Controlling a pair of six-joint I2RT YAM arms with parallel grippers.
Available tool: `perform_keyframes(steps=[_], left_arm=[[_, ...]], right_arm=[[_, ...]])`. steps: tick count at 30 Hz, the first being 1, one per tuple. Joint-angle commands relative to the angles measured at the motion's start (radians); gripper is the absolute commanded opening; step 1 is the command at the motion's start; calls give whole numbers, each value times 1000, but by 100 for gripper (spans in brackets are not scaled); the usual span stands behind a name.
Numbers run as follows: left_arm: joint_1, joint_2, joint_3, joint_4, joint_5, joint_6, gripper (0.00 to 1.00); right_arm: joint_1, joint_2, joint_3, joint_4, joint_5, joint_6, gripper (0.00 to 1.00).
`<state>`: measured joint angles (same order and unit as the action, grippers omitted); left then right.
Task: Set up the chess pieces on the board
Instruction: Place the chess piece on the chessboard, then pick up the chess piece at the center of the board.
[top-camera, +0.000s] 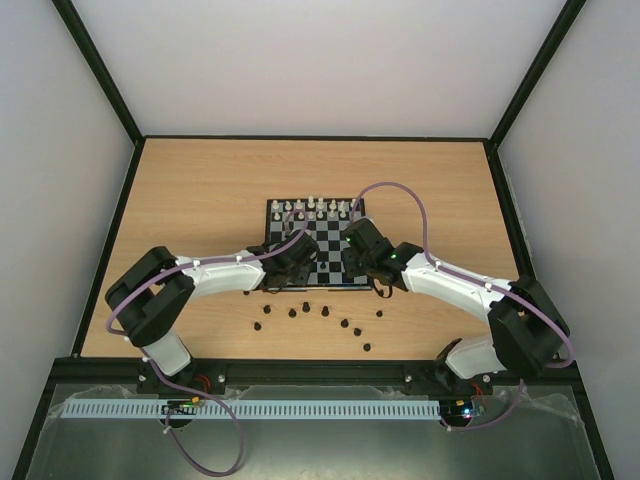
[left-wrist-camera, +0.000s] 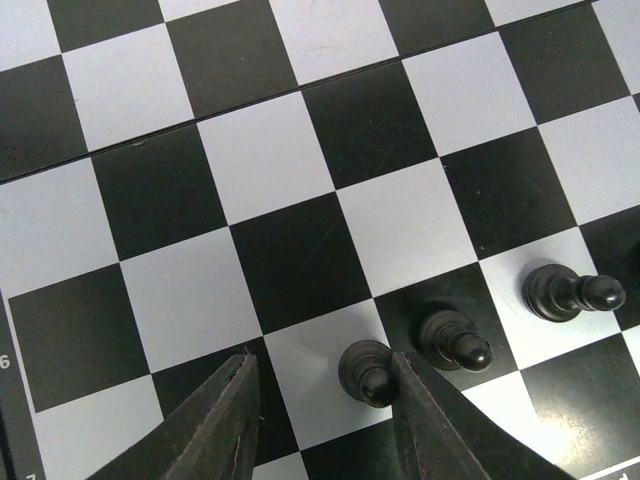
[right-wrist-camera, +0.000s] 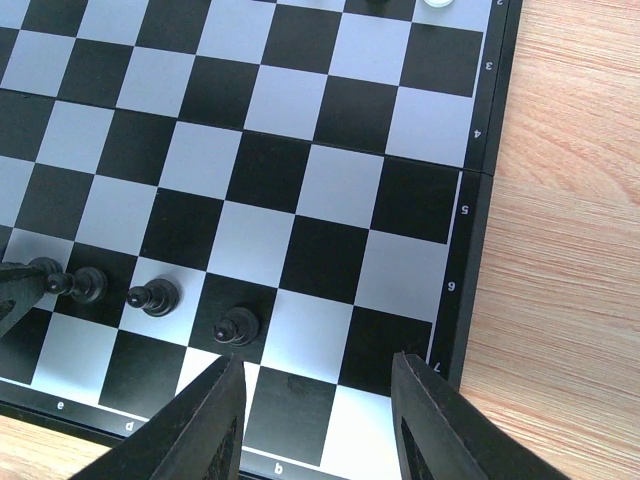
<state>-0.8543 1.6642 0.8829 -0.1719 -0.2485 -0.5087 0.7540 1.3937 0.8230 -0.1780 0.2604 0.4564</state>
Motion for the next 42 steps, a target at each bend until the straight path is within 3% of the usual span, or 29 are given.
perform_keyframes(steps=[1, 17, 31, 42], left_arm=[[1, 6, 7, -26, -33, -10, 39], [3, -24, -4, -34, -35, -11, 39], [2, -169, -54, -2, -24, 0, 40], [4, -250, -131, 128, -45, 32, 51]], right_arm=[[-3, -16, -4, -17, -6, 2, 40], [-2, -11, -4, -18, -2, 2, 40], [-2, -19, -4, -8, -4, 4, 41], [-2, -14, -53, 50, 2, 69, 51]])
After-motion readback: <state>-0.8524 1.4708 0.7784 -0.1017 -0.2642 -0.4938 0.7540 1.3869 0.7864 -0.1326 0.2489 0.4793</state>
